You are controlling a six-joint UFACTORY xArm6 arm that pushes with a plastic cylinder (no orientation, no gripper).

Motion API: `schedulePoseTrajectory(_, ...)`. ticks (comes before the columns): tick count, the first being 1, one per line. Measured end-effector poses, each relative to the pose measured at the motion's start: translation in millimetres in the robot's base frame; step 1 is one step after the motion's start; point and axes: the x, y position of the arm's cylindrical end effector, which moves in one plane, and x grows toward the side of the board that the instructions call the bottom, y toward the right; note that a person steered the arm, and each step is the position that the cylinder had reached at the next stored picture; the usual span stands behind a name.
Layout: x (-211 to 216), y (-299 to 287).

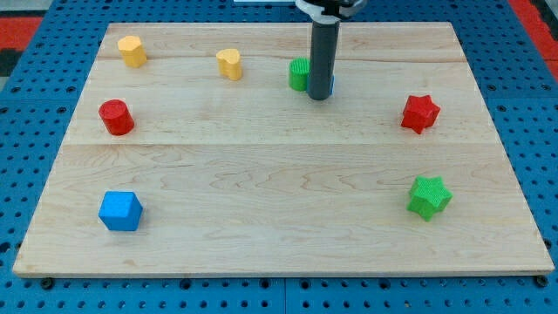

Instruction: Move the blue triangle towards the top right of the board

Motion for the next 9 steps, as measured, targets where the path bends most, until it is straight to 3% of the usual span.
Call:
schedulePoseTrajectory(3, -59.3, -13.7)
schedulePoseTrajectory(5, -83.8, 53.9)
schedulePoseTrajectory(6, -93.7, 54.3)
schedulePoseTrajectory(8, -105.4, 77.9)
schedulePoseTrajectory(9, -67.0, 76.8)
